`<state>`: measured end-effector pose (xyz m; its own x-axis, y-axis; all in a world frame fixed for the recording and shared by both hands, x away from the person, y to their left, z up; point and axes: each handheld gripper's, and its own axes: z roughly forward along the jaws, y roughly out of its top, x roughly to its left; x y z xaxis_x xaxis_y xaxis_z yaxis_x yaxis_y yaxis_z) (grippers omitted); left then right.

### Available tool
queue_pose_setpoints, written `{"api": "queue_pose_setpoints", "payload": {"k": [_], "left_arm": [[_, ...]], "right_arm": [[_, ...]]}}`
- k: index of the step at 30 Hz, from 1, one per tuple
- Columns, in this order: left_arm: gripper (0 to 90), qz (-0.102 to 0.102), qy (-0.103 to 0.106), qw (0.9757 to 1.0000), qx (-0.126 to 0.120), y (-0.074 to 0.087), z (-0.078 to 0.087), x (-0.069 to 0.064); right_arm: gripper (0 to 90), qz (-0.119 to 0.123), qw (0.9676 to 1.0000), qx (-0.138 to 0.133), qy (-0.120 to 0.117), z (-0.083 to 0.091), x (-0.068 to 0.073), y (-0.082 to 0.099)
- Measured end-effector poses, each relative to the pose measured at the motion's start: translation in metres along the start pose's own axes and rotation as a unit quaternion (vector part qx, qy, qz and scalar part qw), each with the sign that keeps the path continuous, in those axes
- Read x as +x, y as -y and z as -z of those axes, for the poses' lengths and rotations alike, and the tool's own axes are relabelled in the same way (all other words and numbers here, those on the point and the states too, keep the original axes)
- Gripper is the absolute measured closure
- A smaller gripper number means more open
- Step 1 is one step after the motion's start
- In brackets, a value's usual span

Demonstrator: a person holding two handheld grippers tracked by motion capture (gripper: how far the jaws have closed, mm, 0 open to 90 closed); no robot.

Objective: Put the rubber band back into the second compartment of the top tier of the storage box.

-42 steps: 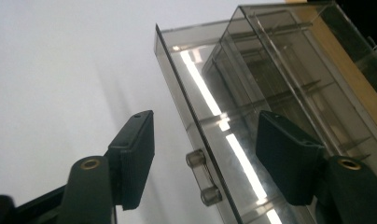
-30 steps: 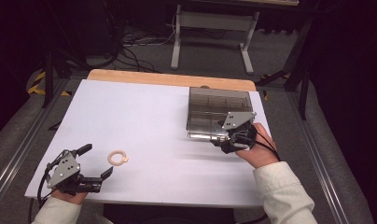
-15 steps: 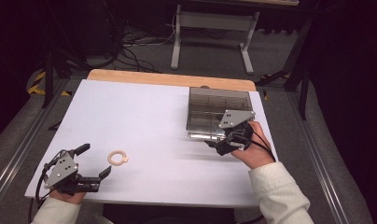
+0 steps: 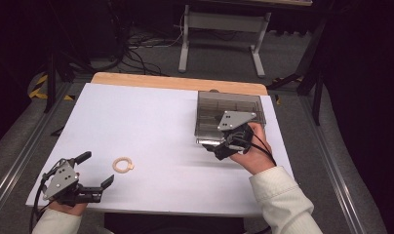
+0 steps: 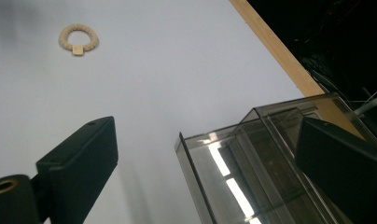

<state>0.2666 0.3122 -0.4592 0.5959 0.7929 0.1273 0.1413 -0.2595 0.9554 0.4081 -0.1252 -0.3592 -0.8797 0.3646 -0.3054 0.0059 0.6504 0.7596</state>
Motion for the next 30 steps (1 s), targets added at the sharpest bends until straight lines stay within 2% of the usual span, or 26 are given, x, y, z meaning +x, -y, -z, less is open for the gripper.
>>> {"api": "queue_pose_setpoints", "payload": {"k": [1, 13, 14, 16, 17, 23, 30], "left_arm": [[0.5, -0.005, -0.005, 1.0000, 0.000, 0.000, 0.001, 0.001], [0.5, 0.006, -0.012, 0.9999, -0.002, 0.002, 0.008, 0.000], [0.5, -0.002, -0.018, 0.9998, -0.003, 0.002, 0.008, 0.001], [0.5, -0.002, -0.017, 0.9999, -0.002, 0.002, 0.008, 0.001], [0.5, -0.005, -0.007, 1.0000, -0.002, 0.001, 0.007, 0.001], [0.5, 0.003, -0.010, 0.9999, -0.004, 0.002, 0.008, 0.001], [0.5, 0.006, -0.009, 0.9999, -0.007, 0.002, 0.008, 0.001]], "right_arm": [[6.6, 0.002, 1.0000, -0.002, -0.003, -0.003, 0.001, -0.002], [6.6, 0.008, 0.9994, -0.010, -0.031, -0.034, 0.012, -0.025], [6.6, 0.008, 0.9993, -0.011, -0.035, -0.038, 0.014, -0.028], [6.6, 0.009, 0.9991, -0.013, -0.040, -0.044, 0.017, -0.032], [6.6, 0.010, 0.9989, -0.013, -0.045, -0.049, 0.018, -0.035], [6.2, 0.011, 0.9982, -0.017, -0.056, -0.066, 0.024, -0.043], [6.2, 0.012, 0.9978, -0.013, -0.065, -0.078, 0.027, -0.047]]}}
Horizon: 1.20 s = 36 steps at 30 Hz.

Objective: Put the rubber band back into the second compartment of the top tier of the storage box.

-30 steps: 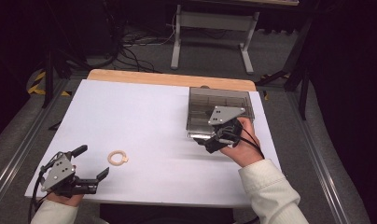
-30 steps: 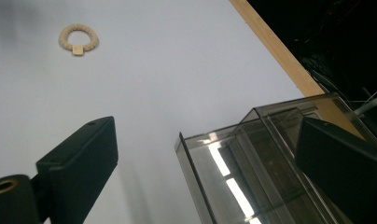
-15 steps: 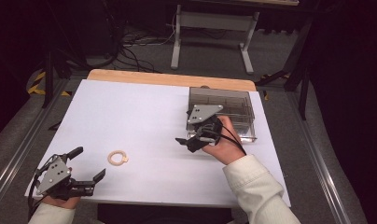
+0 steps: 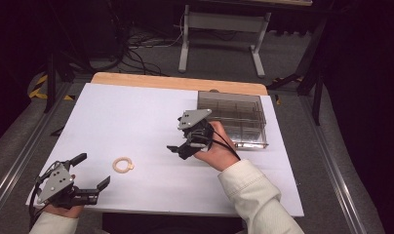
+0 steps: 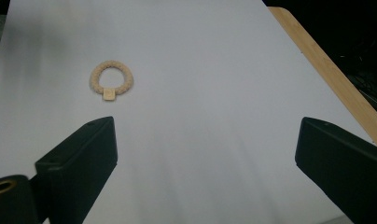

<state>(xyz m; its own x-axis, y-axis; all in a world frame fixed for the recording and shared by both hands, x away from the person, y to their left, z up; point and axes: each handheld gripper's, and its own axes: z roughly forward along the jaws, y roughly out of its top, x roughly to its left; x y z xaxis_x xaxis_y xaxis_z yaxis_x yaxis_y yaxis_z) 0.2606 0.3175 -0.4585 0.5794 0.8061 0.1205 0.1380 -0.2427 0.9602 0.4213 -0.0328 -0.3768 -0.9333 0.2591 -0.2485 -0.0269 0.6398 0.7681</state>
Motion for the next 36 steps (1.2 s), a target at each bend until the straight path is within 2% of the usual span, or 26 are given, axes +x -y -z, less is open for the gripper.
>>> {"api": "queue_pose_setpoints", "payload": {"k": [5, 9, 16, 22, 23, 29, 30, 31, 32, 36], "left_arm": [[0.6, -0.007, 0.003, 1.0000, 0.001, 0.000, -0.001, 0.001], [0.5, 0.001, 0.002, 1.0000, 0.000, 0.000, -0.001, 0.000], [0.6, -0.002, 0.008, 1.0000, 0.001, -0.001, -0.002, 0.001], [0.5, -0.007, 0.010, 0.9999, -0.003, -0.002, -0.003, 0.002], [0.5, -0.013, 0.011, 0.9999, -0.002, -0.002, -0.003, 0.002], [0.5, -0.001, 0.016, 0.9998, -0.007, -0.003, -0.003, 0.002], [0.5, 0.004, 0.012, 0.9999, -0.009, -0.003, -0.003, 0.002], [0.5, 0.003, 0.012, 0.9999, -0.009, -0.003, -0.003, 0.002], [0.5, -0.008, 0.017, 0.9998, -0.007, -0.003, -0.004, 0.004], [0.5, -0.004, 0.015, 0.9998, -0.010, -0.003, -0.003, 0.003]], "right_arm": [[6.6, 0.000, 1.0000, 0.005, -0.004, -0.006, 0.003, -0.002], [9.4, -0.005, 1.0000, 0.005, -0.005, -0.011, 0.006, -0.005], [23.3, -0.025, 0.9996, -0.001, -0.014, -0.026, 0.012, -0.012], [30.1, -0.033, 0.9992, -0.004, -0.021, -0.045, 0.019, -0.018], [30.8, -0.034, 0.9992, -0.003, -0.022, -0.048, 0.020, -0.018], [33.6, -0.038, 0.9987, 0.004, -0.034, -0.069, 0.027, -0.022], [34.0, -0.039, 0.9986, 0.005, -0.035, -0.071, 0.028, -0.022], [34.4, -0.039, 0.9985, 0.006, -0.038, -0.075, 0.030, -0.023], [34.6, -0.038, 0.9984, 0.007, -0.041, -0.077, 0.031, -0.023], [34.8, -0.040, 0.9979, 0.016, -0.048, -0.089, 0.033, -0.023]]}}
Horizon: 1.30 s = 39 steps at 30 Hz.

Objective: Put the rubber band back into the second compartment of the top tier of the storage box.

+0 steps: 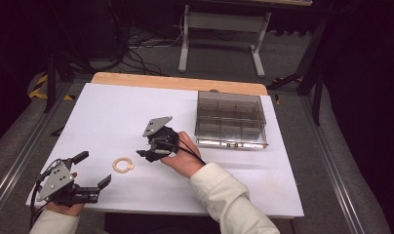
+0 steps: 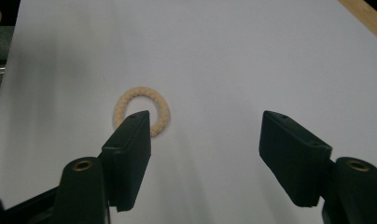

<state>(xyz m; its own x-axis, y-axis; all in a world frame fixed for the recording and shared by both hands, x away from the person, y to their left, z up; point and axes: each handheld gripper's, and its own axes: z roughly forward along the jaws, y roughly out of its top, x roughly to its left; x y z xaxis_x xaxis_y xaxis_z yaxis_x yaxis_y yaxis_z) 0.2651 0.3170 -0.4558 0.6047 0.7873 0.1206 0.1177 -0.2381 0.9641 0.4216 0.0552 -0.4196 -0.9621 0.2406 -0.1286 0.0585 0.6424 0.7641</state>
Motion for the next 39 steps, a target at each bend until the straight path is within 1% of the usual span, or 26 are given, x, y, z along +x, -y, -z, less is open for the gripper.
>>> {"api": "queue_pose_setpoints", "payload": {"k": [3, 6, 9, 10, 13, 20, 21, 22, 23, 26, 31, 39], "left_arm": [[0.5, 0.000, 0.000, 1.0000, 0.000, 0.000, 0.000, 0.000], [0.6, -0.002, 0.003, 1.0000, 0.001, 0.000, 0.000, 0.001], [0.5, 0.001, 0.002, 1.0000, 0.000, 0.000, 0.000, 0.000], [0.6, 0.005, 0.001, 1.0000, -0.001, 0.000, 0.000, 0.000], [0.5, 0.005, 0.001, 1.0000, -0.002, 0.000, 0.000, -0.001], [0.5, 0.005, 0.002, 1.0000, -0.001, 0.000, 0.000, 0.000], [0.5, 0.000, 0.003, 1.0000, 0.000, 0.000, 0.000, 0.000], [0.5, 0.005, 0.003, 1.0000, -0.001, 0.000, 0.000, 0.000], [0.5, 0.005, 0.003, 1.0000, -0.001, 0.000, 0.000, 0.000], [0.5, -0.002, 0.004, 1.0000, -0.001, 0.000, 0.000, 0.001], [0.5, 0.002, 0.004, 1.0000, -0.001, 0.000, 0.000, 0.000], [0.5, 0.001, 0.004, 1.0000, -0.001, 0.000, 0.000, 0.001]], "right_arm": [[35.5, -0.006, 1.0000, 0.004, -0.006, -0.008, 0.000, 0.001], [36.2, -0.007, 0.9999, 0.008, -0.011, -0.014, 0.001, 0.001], [36.7, -0.003, 0.9999, 0.011, -0.010, -0.019, 0.002, 0.001], [37.1, -0.003, 0.9998, 0.013, -0.011, -0.021, 0.002, 0.002], [38.4, -0.003, 0.9997, 0.019, -0.014, -0.027, 0.003, 0.003], [41.1, -0.011, 0.9994, 0.020, -0.027, -0.039, 0.004, 0.003], [41.4, -0.012, 0.9993, 0.020, -0.029, -0.041, 0.005, 0.003], [41.7, -0.012, 0.9993, 0.021, -0.029, -0.042, 0.005, 0.003], [42.2, -0.012, 0.9992, 0.021, -0.032, -0.045, 0.006, 0.003], [43.2, -0.011, 0.9990, 0.024, -0.036, -0.049, 0.008, 0.003], [45.2, -0.014, 0.9985, 0.029, -0.045, -0.058, 0.010, 0.003], [48.4, -0.019, 0.9978, 0.037, -0.052, -0.069, 0.012, 0.004]]}}
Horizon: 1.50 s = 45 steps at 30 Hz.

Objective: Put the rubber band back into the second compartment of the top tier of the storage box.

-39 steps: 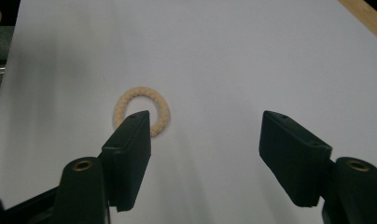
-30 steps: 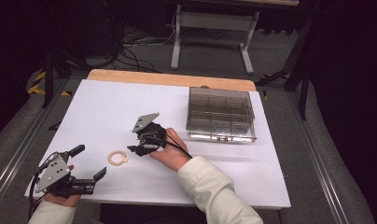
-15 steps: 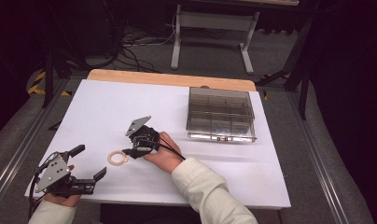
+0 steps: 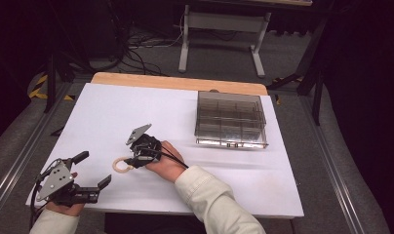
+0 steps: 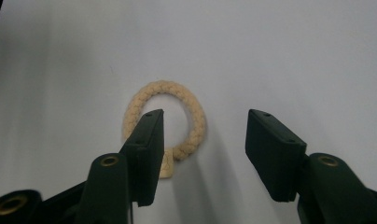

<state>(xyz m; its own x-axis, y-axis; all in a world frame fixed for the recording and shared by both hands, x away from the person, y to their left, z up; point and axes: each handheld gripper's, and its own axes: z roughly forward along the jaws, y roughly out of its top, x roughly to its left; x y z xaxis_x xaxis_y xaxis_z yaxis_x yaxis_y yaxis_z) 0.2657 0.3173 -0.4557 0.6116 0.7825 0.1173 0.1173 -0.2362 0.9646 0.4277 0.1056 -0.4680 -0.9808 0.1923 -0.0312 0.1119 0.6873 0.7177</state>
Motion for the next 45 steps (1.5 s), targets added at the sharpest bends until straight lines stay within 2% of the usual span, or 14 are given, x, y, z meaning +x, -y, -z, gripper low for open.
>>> {"api": "queue_pose_setpoints", "payload": {"k": [7, 13, 17, 20, 30, 33, 38, 45], "left_arm": [[0.5, 0.000, 0.000, 1.0000, 0.000, 0.000, 0.000, 0.000], [0.5, -0.001, 0.002, 1.0000, 0.000, 0.000, 0.000, 0.001], [0.6, 0.001, 0.002, 1.0000, -0.001, 0.000, 0.000, 0.000], [0.5, 0.001, 0.002, 1.0000, 0.001, 0.000, 0.000, 0.000], [0.5, 0.000, 0.000, 1.0000, -0.001, 0.000, 0.000, 0.000], [0.5, -0.002, 0.001, 1.0000, 0.000, 0.000, 0.000, 0.000], [0.5, 0.000, 0.001, 1.0000, 0.001, 0.000, 0.000, 0.000], [0.5, -0.001, -0.001, 1.0000, 0.000, 0.000, 0.000, -0.001]], "right_arm": [[56.2, -0.001, 1.0000, -0.001, -0.003, -0.008, 0.000, -0.001], [64.5, -0.014, 0.9998, 0.007, -0.010, -0.015, -0.002, 0.001], [74.3, -0.026, 0.9994, 0.015, -0.019, -0.017, -0.004, 0.002], [82.9, -0.029, 0.9992, 0.020, -0.016, -0.017, -0.003, 0.002], [86.2, -0.051, 0.9983, 0.021, -0.017, -0.014, -0.004, 0.002], [86.2, -0.057, 0.9982, 0.011, -0.014, -0.003, -0.006, 0.000], [86.1, -0.045, 0.9990, 0.002, -0.001, 0.012, -0.004, -0.004], [85.9, -0.041, 0.9990, -0.014, 0.011, 0.029, -0.003, -0.006]]}}
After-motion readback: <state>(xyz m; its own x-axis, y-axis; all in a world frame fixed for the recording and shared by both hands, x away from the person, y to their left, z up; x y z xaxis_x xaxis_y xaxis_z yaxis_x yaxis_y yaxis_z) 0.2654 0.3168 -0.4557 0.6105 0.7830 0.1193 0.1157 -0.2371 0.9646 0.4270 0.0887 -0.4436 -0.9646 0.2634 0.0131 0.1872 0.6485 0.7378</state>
